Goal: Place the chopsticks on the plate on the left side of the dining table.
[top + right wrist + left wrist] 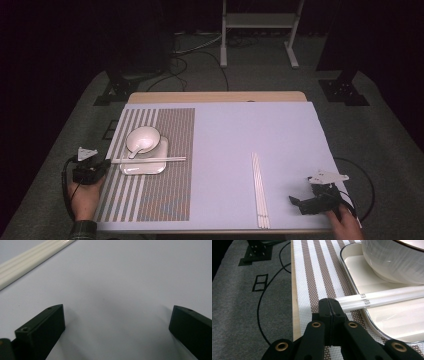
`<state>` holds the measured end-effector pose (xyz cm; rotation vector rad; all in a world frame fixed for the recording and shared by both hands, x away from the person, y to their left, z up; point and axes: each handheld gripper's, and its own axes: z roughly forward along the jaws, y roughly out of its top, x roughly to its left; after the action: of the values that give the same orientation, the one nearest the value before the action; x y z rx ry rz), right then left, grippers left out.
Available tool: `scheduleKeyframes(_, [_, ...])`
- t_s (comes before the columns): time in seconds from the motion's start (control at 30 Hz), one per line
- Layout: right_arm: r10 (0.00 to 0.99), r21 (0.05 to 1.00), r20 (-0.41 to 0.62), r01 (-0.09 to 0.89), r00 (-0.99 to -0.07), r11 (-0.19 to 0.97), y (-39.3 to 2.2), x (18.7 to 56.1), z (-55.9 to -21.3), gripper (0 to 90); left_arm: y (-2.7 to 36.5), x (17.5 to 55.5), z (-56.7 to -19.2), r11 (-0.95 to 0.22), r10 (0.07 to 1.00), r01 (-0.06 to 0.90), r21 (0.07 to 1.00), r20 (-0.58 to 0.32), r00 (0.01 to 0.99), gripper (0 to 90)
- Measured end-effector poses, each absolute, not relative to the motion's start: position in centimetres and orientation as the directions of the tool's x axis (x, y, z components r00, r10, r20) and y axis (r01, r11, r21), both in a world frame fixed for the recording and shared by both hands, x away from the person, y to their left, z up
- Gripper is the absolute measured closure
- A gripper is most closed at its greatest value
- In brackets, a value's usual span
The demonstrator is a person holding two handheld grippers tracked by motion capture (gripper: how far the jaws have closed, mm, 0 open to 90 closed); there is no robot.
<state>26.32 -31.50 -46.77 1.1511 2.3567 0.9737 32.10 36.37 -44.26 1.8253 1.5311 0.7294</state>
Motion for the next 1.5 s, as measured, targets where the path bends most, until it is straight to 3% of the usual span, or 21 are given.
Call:
scheduleKeyframes(0.67, [0.79, 0.708, -0.006, 0.555, -0.613, 0.436, -31.5, 26.3, -46.8, 0.0, 36.7, 31.4, -43.7, -0.113, 0.985, 0.621, 0.775, 0.007, 0.171, 87.3])
scheduleKeyframes(1.03, [0.79, 0.708, -0.006, 0.555, -0.613, 0.436, -31.5, 26.3, -46.8, 0.0, 37.2, 29.8, -43.3, -0.11, 0.981, 0.635, 0.765, -0.02, 0.193, 69.8])
scheduleKeyframes(1.5, [0.79, 0.708, -0.006, 0.555, -0.613, 0.436, -31.5, 26.3, -46.8, 0.0, 36.3, 28.1, -42.8, -0.141, 0.966, 0.649, 0.747, -0.038, 0.254, 35.7])
